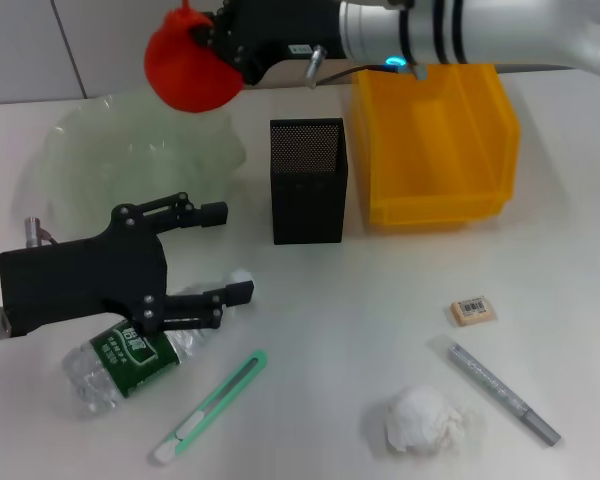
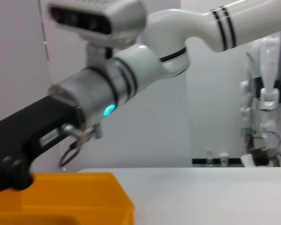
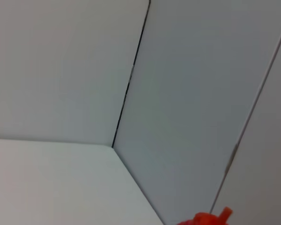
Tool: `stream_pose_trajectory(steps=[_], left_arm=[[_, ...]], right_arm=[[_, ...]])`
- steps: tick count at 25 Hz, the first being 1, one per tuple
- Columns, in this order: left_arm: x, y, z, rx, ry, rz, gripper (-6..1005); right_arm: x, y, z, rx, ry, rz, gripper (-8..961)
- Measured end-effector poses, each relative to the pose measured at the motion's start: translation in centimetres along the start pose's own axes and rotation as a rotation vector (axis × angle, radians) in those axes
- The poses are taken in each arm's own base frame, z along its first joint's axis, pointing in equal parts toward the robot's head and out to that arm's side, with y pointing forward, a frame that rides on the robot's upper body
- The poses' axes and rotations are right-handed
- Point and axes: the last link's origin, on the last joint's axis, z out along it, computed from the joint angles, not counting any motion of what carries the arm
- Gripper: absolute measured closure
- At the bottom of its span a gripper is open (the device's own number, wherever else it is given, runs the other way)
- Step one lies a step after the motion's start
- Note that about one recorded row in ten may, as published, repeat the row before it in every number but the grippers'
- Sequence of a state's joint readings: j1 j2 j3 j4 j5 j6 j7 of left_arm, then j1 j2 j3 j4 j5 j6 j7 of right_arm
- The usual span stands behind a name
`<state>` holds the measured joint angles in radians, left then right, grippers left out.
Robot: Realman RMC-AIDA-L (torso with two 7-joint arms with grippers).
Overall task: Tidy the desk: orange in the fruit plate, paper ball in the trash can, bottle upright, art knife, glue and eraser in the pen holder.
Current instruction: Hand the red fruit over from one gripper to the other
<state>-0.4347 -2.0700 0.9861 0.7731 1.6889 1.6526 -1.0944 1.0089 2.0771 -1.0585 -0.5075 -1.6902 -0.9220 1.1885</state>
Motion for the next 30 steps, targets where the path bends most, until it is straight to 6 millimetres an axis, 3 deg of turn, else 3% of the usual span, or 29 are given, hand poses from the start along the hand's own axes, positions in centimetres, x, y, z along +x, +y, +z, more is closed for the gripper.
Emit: stream_pose_trajectory(steps=[8,11,21,30], left_arm=[[0.1,-0.5,0.1,0.025,-0.003,-0.003,163],[0.3,-0.7,0.2,0.043,0.020,-0.007,163],[0.3,-1.6,0.8,0.095,0.050,-0.033,163],[0.0,-2.3,0.8,0.139,0.035,-0.048,163]], right_arm=[[0.6,1.1,-3.7,-0.009,-0.030,0.000,915],[0.8,3.0,-5.7,-0.015,-0.052,-0.016,915],[0.2,7.5,-9.4,-0.019,-0.081,-0.086,915],[-0.2,8.2,-11.3,0.014,-0.084,-0.107,915]])
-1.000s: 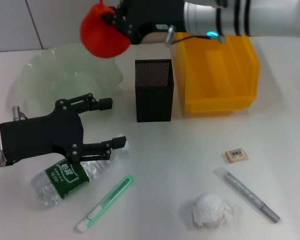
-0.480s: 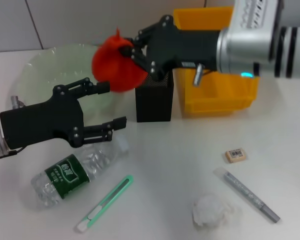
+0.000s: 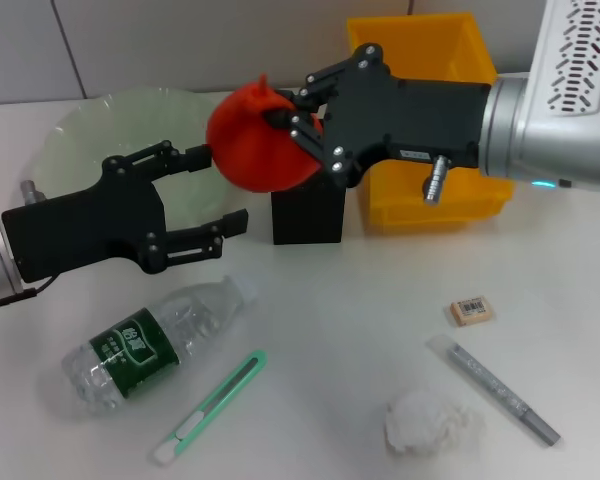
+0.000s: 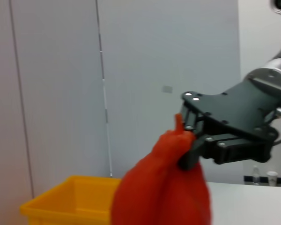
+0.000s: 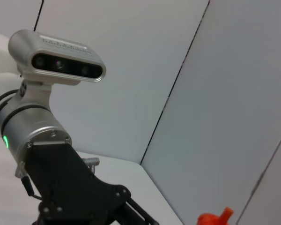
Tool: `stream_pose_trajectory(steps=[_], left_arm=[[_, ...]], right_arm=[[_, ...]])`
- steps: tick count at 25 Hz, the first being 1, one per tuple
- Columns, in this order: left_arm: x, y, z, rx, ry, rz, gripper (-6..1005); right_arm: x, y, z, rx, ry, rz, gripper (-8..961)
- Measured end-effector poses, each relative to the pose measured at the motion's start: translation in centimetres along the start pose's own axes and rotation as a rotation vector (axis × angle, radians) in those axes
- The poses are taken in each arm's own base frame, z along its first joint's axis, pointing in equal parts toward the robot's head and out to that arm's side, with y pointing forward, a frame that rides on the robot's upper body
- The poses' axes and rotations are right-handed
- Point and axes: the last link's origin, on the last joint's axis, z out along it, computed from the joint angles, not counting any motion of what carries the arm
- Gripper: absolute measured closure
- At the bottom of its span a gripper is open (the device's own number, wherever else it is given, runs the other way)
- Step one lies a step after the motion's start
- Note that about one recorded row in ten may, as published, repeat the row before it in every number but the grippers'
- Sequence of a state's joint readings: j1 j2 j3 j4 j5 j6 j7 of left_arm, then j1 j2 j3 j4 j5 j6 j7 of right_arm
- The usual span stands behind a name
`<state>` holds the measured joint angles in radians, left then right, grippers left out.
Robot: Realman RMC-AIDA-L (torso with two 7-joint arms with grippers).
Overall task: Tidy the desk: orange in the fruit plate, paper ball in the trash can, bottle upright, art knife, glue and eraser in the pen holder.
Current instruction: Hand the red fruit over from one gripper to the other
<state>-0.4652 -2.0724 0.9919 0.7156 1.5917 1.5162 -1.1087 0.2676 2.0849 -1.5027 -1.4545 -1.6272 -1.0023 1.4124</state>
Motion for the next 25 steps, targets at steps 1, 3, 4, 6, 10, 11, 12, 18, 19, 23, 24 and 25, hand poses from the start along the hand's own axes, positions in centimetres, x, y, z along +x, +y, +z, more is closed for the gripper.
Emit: stream_pose_trajectory(steps=[1,3,4,6,10,11,12,18,19,23,24,25], left_arm=[[0.0,-0.2,-0.1,0.016,0.005,-0.004,163],[0.0,-0.2,-0.1,0.020,0.007,-0.004,163],[-0.1,-0.2,-0.2,0.023,0.007,-0.004,162],[-0.1,-0.3,-0.2,0.033,0.007,-0.004,162],[-0.3,-0.3,-0.2,0.039,0.003,-0.011,162],[-0.4,-0.3,-0.2,0.040,0.000,-0.013,161],[-0.4,-0.3,-0.2,0.040,0.000,-0.013,161],[-0.5,-0.2,0.2,0.030,-0.003,-0.019,162],[-0.5,-0.2,0.2,0.030,-0.003,-0.019,162],[-0.5,-0.1,0.3,0.020,-0.002,-0.017,162],[-0.5,-0.1,0.3,0.018,-0.003,-0.016,162],[-0.5,0.0,0.3,0.015,-0.004,-0.016,162]], right_arm=[[0.0,0.0,-0.2,0.005,0.001,0.000,915],[0.2,-0.2,-0.6,0.020,0.006,0.002,915],[0.3,-0.3,-0.8,0.027,0.008,0.004,915],[0.4,-0.5,-1.1,0.040,0.012,0.006,915],[0.6,-0.3,-1.8,0.051,0.017,0.009,915],[0.6,-0.2,-2.1,0.049,0.017,0.009,915],[0.6,0.1,-2.3,0.044,0.016,0.009,915],[0.0,1.8,-4.4,0.016,-0.004,0.015,915],[-0.1,2.1,-4.9,0.014,-0.009,0.020,915],[0.0,2.4,-6.8,0.024,-0.016,0.040,915],[0.0,2.3,-7.2,0.023,-0.020,0.047,915],[0.0,2.3,-7.6,0.021,-0.024,0.055,915]])
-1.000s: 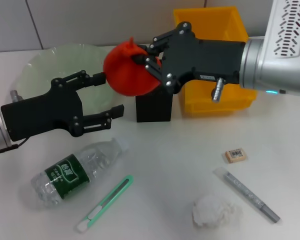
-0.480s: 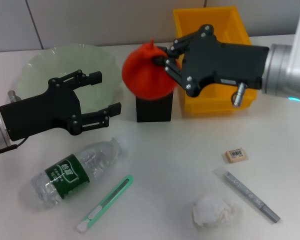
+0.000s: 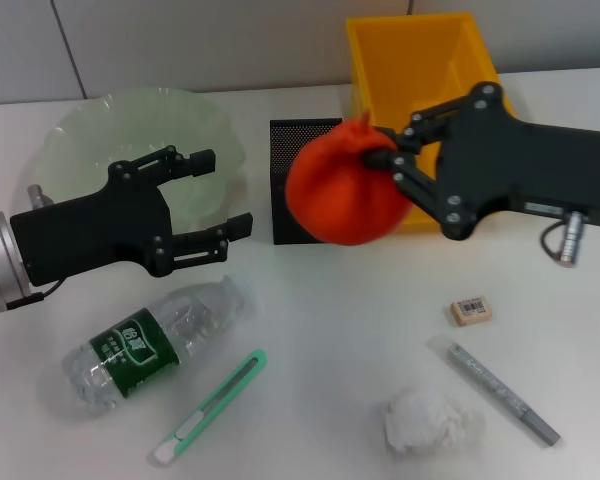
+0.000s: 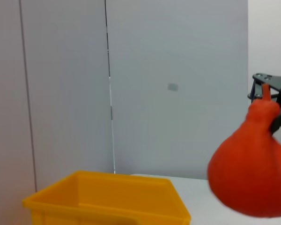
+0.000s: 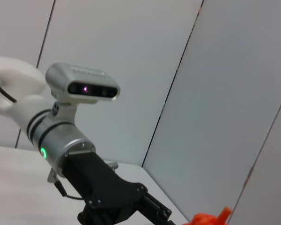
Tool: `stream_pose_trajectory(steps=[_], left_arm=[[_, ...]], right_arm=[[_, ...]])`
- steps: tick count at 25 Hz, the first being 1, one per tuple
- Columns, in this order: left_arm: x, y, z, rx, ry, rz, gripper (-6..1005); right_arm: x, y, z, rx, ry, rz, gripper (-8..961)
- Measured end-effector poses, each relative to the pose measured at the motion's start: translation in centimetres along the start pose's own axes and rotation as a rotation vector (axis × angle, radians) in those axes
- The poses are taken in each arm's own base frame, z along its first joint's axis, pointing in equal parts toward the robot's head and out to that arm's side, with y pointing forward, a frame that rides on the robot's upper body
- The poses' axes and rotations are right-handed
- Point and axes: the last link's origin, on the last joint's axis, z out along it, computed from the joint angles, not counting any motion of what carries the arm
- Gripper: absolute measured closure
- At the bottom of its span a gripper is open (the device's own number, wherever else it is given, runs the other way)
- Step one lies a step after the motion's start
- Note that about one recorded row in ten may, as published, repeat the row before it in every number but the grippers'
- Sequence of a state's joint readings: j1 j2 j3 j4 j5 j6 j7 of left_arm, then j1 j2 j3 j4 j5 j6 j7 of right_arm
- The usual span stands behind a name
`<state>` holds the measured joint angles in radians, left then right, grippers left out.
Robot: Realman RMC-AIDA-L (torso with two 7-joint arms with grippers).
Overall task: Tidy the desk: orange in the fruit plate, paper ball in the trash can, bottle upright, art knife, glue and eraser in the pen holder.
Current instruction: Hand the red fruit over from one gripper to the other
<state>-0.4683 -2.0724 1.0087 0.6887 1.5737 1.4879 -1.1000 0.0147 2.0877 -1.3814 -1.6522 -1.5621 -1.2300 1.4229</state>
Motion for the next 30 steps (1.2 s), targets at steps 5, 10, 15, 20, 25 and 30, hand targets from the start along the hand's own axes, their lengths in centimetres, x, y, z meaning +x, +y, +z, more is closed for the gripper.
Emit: stream_pose_trajectory(steps=[5,10,15,20,25,30], left_arm=[[0.0,0.3,0.4,-0.027,-0.006,0.004,162],[0.1,1.0,1.0,-0.080,-0.014,0.006,161],[0.6,1.6,1.8,-0.123,0.013,0.002,161],[0.9,1.7,2.1,-0.136,0.025,-0.001,161],[1.1,2.0,2.6,-0.161,0.029,-0.009,162],[1.3,2.5,3.1,-0.186,0.043,-0.013,162]], right_arm=[[0.2,-0.3,-1.8,-0.002,-0.008,0.021,915],[0.7,-0.4,-2.7,-0.017,-0.017,0.049,915],[1.3,-0.1,-2.7,-0.043,-0.023,0.075,915],[1.3,0.2,-2.7,-0.062,-0.029,0.078,914],[1.4,0.1,-2.7,-0.060,-0.029,0.083,915],[1.7,-0.1,-2.6,-0.057,-0.029,0.092,915]])
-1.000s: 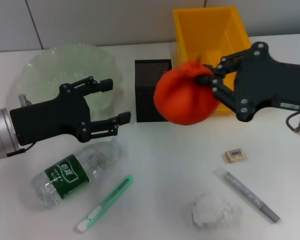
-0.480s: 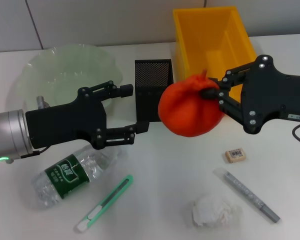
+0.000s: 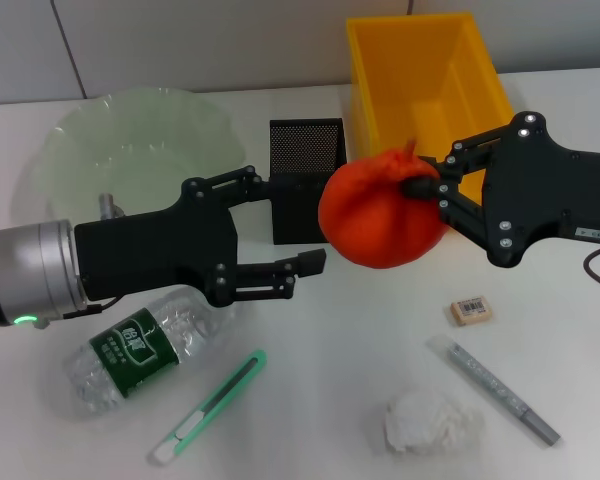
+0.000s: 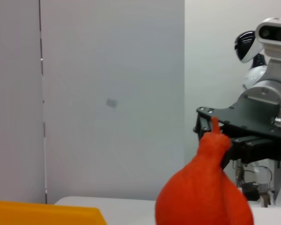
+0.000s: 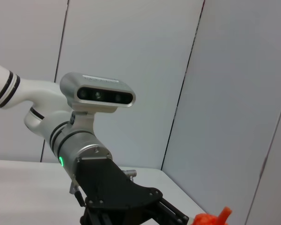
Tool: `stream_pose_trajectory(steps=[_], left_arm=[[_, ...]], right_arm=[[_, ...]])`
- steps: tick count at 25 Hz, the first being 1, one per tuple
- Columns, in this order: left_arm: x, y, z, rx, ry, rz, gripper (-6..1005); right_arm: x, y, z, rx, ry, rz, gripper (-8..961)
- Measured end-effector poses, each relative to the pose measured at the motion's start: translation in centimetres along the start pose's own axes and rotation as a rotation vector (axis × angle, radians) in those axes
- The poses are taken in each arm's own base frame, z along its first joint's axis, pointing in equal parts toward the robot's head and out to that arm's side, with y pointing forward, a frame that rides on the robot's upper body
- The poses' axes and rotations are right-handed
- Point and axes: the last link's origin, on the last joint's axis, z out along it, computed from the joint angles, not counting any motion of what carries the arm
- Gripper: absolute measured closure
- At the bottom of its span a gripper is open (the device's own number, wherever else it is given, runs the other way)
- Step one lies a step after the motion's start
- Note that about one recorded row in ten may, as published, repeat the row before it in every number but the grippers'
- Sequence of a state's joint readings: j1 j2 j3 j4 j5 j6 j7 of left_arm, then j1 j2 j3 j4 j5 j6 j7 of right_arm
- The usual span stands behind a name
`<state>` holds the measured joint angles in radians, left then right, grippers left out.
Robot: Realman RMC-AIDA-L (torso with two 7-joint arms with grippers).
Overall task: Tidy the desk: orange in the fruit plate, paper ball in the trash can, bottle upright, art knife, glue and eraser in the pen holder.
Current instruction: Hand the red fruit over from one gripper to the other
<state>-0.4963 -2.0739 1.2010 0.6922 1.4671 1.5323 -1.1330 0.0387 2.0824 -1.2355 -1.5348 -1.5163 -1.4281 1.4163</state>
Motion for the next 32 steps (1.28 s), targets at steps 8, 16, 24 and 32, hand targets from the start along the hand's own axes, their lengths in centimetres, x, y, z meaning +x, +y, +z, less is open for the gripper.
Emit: stream_pose_trajectory(steps=[8,16,24,32], left_arm=[[0.3,0.0,0.9,-0.024,0.002,-0.017,161],[0.8,0.0,2.3,-0.042,0.009,-0.019,162],[0.6,-0.2,3.5,-0.034,-0.010,-0.017,162],[1.1,-0.5,3.6,-0.018,0.009,-0.013,238]], right_arm=[[0.3,-0.2,0.4,-0.006,0.002,0.008,915],[0.6,-0.3,0.9,-0.019,0.000,0.012,914],[0.7,-0.3,1.1,-0.024,-0.001,0.015,915],[0.8,-0.4,1.2,-0.027,-0.002,0.017,915]])
